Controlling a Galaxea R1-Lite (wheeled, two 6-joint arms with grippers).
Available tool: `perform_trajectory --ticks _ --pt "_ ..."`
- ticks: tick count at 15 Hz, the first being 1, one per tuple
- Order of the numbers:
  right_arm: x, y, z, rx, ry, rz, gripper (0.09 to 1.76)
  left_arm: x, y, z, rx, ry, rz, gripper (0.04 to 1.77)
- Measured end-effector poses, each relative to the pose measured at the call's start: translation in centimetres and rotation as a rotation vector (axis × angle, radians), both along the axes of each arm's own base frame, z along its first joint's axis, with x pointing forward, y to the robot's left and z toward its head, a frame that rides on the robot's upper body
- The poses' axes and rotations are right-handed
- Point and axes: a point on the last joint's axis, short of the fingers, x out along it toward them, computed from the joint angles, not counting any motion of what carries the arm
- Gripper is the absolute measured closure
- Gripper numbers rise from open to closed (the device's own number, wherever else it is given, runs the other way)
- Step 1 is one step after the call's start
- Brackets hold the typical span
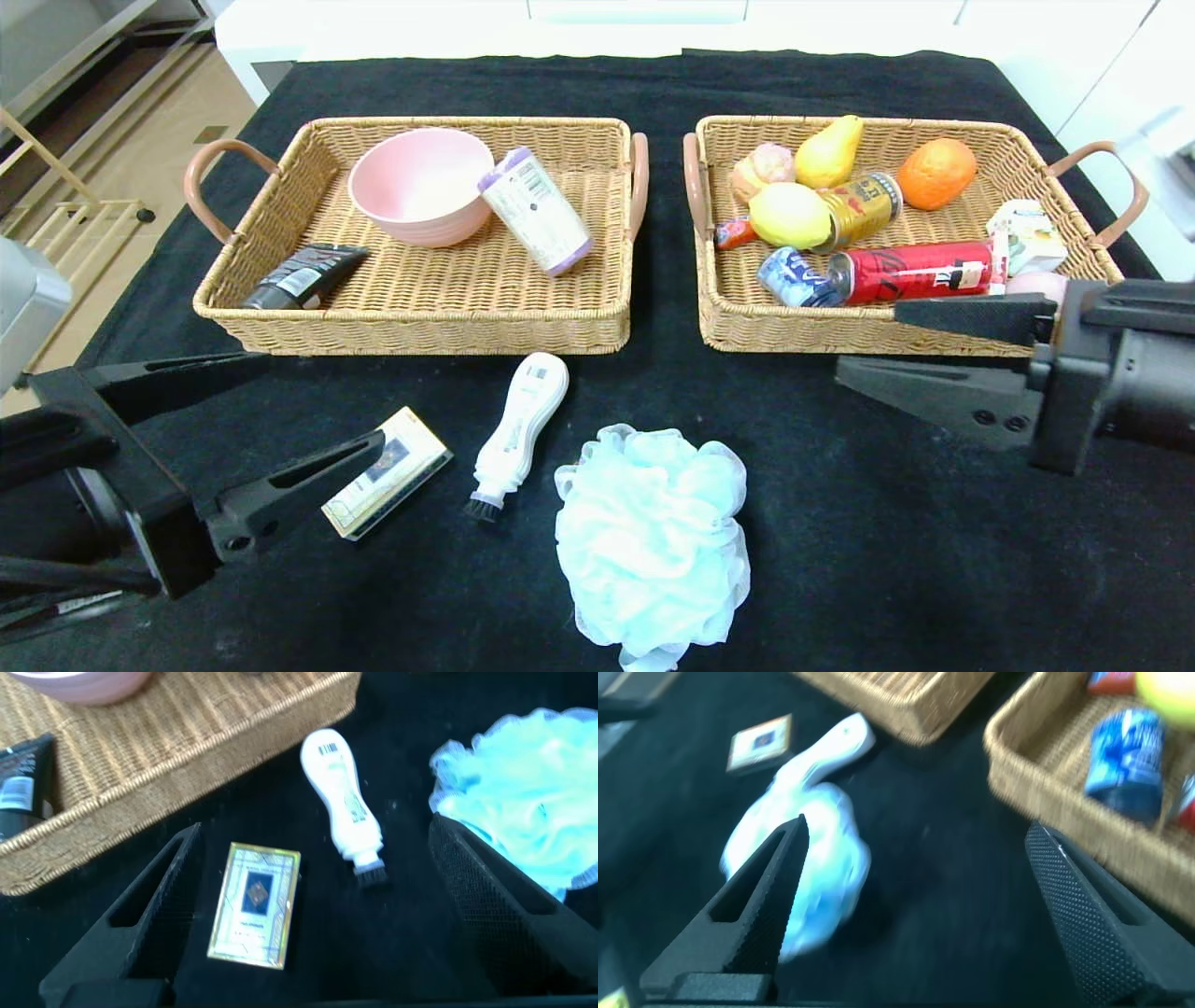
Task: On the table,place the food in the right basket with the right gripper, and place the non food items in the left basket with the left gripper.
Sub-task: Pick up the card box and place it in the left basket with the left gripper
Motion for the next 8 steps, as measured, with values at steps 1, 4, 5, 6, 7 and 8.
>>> perform_trajectory --ticks 1,4,5,6,7,8 --pt "-1.0 -0.9 -0.4 0.005 0.005 0.021 0.15 -0.2 0.0 -0.2 0.009 0.012 0.007 0.09" --pt "-4.1 -2.8 -1.9 0.009 0.002 0.073 0.15 -0.7 -0.1 -0.7 0.055 0.056 0.088 0.09" --pt "-5.0 -3.2 -2.5 0.003 -0.006 0.085 0.15 -0.8 -0.3 -0.6 0.065 0.056 0.106 0.09" --pt "-5.7 -3.5 -3.1 -0.006 -0.014 0.091 0.15 -0.9 -0.4 -0.2 0.063 0.045 0.108 0.09" --pt "-6.4 -3.8 -3.4 -0.008 -0.023 0.093 0.15 -1.0 -0.5 0.2 0.061 0.041 0.108 0.09" --pt "-6.9 -4.0 -3.6 -0.008 -0.03 0.093 0.15 -1.1 -0.5 0.5 0.06 0.045 0.108 0.09"
